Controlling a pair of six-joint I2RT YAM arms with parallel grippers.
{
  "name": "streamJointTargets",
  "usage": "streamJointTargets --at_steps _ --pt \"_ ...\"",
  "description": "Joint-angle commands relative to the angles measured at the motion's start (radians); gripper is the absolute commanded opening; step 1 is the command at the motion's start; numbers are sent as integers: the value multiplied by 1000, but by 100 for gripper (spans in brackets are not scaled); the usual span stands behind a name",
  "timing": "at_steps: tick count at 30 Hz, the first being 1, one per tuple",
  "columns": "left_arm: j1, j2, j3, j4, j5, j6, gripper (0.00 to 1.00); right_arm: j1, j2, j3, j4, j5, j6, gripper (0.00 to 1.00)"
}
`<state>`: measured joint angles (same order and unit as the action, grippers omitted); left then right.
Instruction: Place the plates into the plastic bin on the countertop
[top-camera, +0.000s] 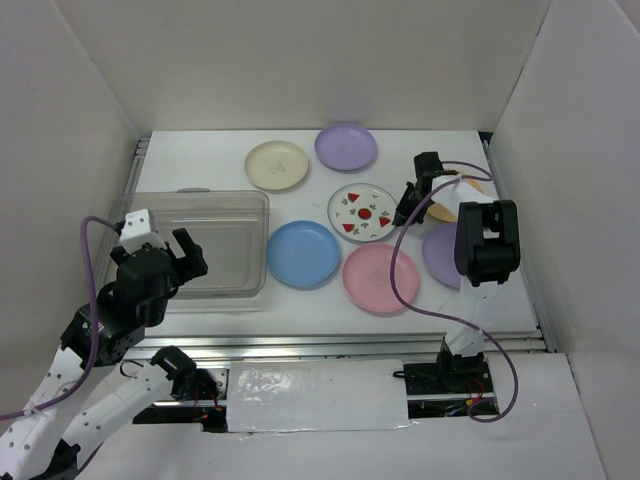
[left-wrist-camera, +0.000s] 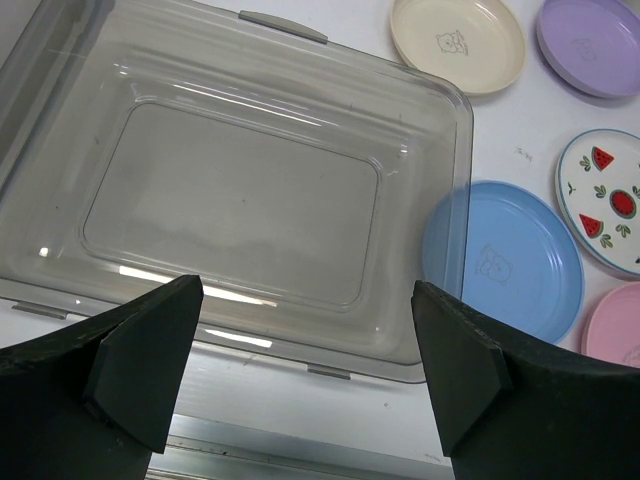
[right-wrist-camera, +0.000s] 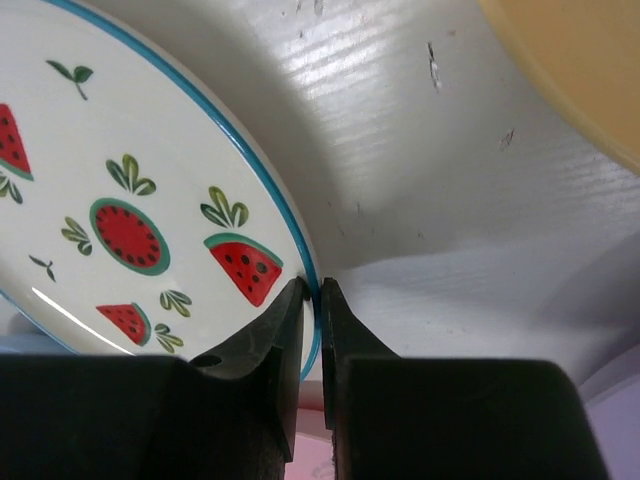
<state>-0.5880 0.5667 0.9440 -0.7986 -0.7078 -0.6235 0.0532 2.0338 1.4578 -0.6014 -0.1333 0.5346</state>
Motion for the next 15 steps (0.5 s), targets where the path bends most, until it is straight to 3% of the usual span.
streamJointTargets --at_steps 1,8,15 --pt "-3 9 6 39 -1 30 99 -9 -108 -75 77 0 24 0" --pt "-3 38 10 38 -2 30 99 -15 -375 -188 230 15 123 0" --pt "-1 41 10 32 -21 25 99 -26 -465 -189 278 -83 145 0"
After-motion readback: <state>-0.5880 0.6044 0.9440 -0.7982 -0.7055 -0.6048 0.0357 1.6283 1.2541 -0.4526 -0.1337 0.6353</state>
